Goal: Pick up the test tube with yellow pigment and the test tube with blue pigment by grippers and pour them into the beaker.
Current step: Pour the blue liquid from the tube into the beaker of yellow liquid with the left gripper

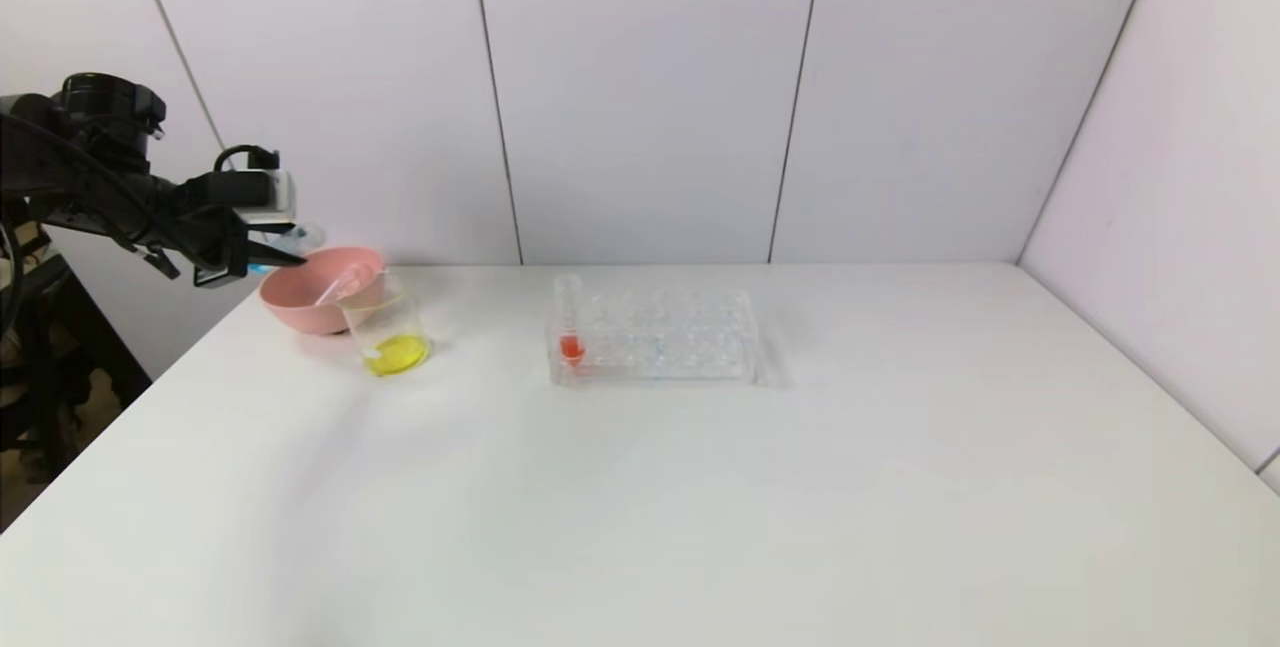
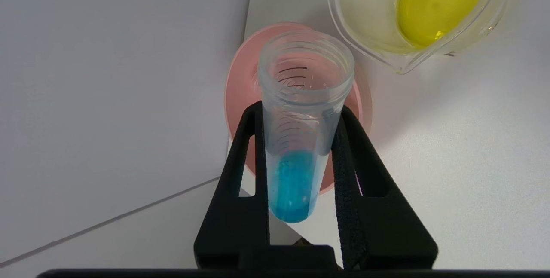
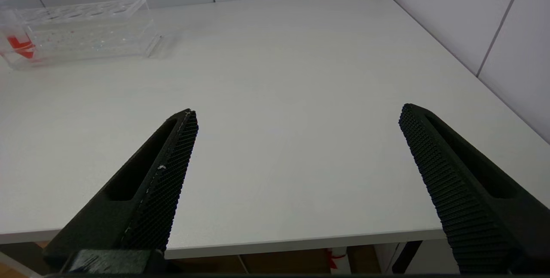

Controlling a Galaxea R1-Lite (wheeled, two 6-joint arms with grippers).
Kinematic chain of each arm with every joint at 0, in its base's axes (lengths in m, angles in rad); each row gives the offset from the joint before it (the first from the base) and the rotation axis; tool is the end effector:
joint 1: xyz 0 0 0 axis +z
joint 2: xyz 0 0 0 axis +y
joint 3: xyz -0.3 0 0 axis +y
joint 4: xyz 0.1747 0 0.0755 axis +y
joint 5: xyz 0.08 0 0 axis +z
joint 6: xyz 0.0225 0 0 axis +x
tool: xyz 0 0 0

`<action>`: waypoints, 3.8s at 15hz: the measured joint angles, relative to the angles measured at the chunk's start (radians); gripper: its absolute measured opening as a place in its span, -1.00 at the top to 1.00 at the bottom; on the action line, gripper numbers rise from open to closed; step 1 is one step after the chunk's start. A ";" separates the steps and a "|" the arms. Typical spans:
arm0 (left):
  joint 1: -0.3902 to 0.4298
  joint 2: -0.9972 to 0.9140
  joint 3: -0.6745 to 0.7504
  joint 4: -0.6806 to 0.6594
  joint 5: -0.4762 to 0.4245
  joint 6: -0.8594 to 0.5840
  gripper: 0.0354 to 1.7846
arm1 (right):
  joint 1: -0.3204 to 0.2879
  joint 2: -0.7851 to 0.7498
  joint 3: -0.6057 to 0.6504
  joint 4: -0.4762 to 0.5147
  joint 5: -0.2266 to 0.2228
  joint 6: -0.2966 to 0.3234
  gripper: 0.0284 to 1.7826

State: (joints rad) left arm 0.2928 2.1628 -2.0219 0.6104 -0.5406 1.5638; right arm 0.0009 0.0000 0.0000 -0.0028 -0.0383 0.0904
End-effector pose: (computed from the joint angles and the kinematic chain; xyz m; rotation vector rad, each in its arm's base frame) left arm 0.4089 0.1112 0.2314 1.1869 0.3419 -0.6923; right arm -0.0228 -0.0009 0.0758 0.0904 -0.0045 -0.0372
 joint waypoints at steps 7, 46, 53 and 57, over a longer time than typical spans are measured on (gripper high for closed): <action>-0.009 0.001 0.000 0.001 0.004 -0.002 0.53 | 0.000 0.000 0.000 0.000 0.000 0.000 -0.92; -0.111 -0.010 0.000 0.108 0.263 0.035 0.53 | 0.001 0.000 0.000 0.000 0.000 0.000 -0.92; -0.126 -0.016 0.000 0.140 0.298 0.003 0.53 | 0.000 0.000 0.000 0.000 0.000 0.000 -0.92; -0.127 -0.020 0.000 0.148 0.330 0.003 0.53 | 0.000 0.000 0.000 0.000 0.000 0.000 -0.92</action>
State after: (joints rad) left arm 0.1660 2.1428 -2.0219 0.7585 -0.2106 1.5668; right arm 0.0009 0.0000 0.0000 -0.0028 -0.0383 0.0909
